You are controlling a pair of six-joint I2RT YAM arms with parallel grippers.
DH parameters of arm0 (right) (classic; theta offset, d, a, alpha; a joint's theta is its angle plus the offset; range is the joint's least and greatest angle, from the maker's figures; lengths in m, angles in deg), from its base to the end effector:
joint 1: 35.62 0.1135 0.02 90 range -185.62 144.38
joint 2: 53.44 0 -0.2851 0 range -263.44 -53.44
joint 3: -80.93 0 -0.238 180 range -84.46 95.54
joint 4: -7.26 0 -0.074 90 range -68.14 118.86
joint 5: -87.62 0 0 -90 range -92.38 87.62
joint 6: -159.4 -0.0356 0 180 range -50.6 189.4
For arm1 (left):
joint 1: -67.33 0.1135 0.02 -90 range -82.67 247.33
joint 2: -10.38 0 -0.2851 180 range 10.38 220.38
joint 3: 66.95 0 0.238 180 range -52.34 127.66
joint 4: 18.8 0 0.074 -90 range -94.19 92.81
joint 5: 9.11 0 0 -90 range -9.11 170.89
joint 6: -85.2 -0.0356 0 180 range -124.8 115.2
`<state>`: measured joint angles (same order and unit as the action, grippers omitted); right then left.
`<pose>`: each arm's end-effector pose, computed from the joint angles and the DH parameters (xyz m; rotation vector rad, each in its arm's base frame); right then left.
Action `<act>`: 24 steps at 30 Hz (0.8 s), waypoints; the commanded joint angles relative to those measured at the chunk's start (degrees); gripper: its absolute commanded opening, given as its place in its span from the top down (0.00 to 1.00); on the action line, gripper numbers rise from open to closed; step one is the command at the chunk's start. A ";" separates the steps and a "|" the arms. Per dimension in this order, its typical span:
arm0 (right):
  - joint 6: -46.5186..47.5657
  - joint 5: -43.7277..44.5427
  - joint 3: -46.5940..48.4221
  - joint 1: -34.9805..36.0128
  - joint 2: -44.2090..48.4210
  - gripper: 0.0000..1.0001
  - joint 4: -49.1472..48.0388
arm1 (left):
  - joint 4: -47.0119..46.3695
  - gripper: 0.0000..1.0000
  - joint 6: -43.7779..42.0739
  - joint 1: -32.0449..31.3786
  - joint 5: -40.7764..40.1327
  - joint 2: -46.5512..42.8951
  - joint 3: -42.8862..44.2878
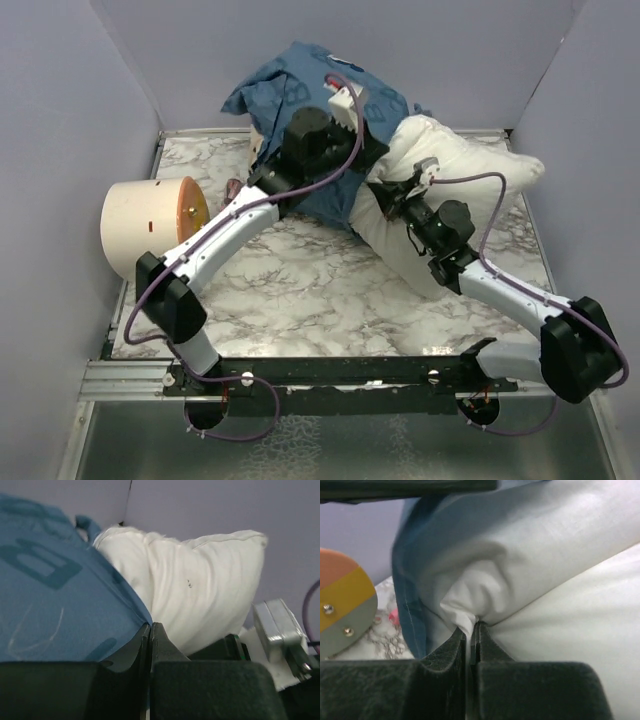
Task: Put the pillow into the pillowcase
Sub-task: Stuff the pillow into the pillowcase.
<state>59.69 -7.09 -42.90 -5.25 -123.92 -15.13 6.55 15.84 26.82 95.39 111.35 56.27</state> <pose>0.2261 0.1359 0.3388 -0.3297 1.4232 0.6324 0.3005 -0.2685 0.4776 0.4984 1.6501 -1.0121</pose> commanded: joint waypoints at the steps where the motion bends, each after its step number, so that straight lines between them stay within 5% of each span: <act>1: -0.90 -5.52 -9.21 0.83 -6.65 0.99 -12.18 | -26.41 1.00 10.80 -2.50 11.90 -12.55 -28.49; 5: -5.95 -19.91 -14.23 0.83 -15.25 0.97 -14.22 | -42.05 1.00 16.85 -1.57 10.47 -14.82 -53.57; 9: -7.82 -28.24 -17.28 0.83 -16.83 0.89 -14.27 | -55.13 1.00 20.55 -1.37 9.21 -11.98 -66.25; 16: 1.57 -30.16 -14.80 0.83 16.09 0.57 13.45 | -59.82 1.00 22.14 -1.25 8.88 -10.25 -69.62; 20: 6.47 -21.85 -3.99 0.82 29.34 0.25 28.09 | -59.77 1.00 21.67 -1.23 10.54 -8.80 -68.72; 24: 12.73 -6.66 9.96 0.83 22.87 0.00 39.68 | -61.74 1.00 22.70 -1.27 11.69 -7.82 -69.68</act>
<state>64.52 -28.95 -44.02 -4.35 -95.11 5.83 -57.80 36.98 27.34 100.03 100.86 -11.59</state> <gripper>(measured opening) 0.912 0.009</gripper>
